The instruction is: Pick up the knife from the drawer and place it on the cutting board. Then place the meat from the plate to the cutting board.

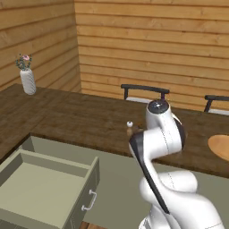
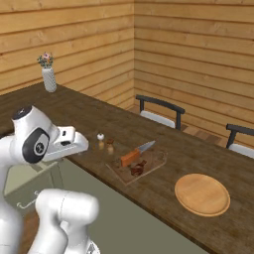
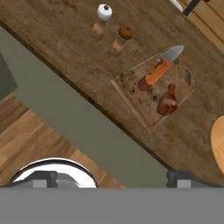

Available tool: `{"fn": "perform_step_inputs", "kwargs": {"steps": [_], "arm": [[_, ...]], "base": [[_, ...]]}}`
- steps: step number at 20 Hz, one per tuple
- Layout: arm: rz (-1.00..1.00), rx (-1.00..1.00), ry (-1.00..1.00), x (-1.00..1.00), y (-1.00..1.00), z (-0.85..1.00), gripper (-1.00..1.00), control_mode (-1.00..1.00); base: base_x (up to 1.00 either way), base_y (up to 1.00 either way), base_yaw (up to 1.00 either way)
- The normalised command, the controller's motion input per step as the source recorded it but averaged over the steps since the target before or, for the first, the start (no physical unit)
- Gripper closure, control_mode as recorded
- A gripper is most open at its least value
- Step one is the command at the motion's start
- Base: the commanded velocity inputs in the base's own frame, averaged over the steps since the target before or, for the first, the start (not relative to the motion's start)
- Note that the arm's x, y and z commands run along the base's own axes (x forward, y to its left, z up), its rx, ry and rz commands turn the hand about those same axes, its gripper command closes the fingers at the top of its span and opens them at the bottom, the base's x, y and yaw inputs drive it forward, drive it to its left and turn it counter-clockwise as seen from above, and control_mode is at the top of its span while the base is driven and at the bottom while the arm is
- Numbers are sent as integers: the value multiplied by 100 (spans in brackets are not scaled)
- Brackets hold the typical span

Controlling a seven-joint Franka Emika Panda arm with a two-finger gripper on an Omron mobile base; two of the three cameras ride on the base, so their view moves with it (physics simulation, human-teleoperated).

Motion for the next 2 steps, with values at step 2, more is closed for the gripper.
{"fn": "perform_step_inputs", "kwargs": {"steps": [2], "arm": [[0, 0, 0, 0, 0, 0, -100, -100]], "base": [[0, 0, 0]]}}
